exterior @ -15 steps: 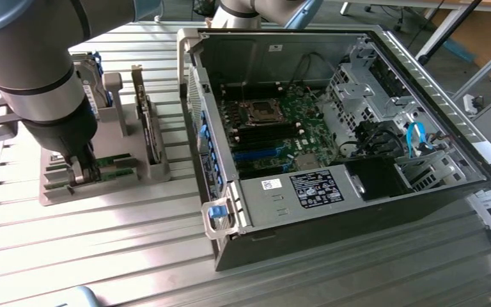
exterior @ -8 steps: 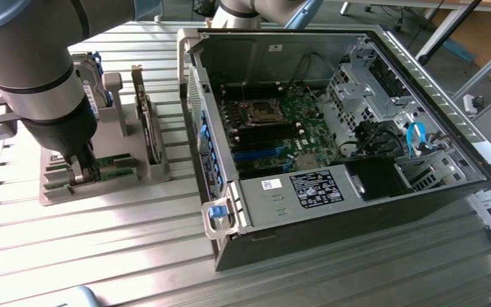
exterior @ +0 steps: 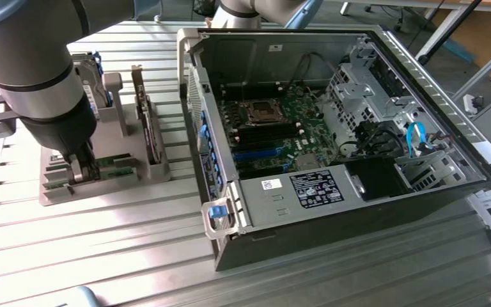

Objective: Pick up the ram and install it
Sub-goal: 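Pick up the ram and move it above insertion slot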

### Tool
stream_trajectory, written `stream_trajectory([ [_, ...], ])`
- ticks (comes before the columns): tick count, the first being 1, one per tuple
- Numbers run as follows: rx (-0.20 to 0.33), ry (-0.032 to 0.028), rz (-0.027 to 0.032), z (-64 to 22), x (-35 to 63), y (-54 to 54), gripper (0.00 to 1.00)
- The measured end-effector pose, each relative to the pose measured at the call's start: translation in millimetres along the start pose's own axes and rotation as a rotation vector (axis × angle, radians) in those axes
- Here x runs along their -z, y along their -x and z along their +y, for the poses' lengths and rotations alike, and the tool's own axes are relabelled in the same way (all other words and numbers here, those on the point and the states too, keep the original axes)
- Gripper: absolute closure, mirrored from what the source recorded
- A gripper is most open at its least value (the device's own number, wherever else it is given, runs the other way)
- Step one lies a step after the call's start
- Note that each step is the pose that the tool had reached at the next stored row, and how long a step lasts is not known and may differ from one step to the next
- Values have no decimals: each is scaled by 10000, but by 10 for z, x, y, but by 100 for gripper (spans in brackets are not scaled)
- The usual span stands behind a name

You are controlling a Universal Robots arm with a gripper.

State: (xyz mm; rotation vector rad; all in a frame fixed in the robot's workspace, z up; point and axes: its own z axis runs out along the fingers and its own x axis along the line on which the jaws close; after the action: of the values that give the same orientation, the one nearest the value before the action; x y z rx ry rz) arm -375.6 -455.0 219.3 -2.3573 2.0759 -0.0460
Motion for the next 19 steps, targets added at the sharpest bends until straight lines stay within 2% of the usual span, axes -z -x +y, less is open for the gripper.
stream_trajectory([
  [19,0,0,1,-2,95,-2,87],
])
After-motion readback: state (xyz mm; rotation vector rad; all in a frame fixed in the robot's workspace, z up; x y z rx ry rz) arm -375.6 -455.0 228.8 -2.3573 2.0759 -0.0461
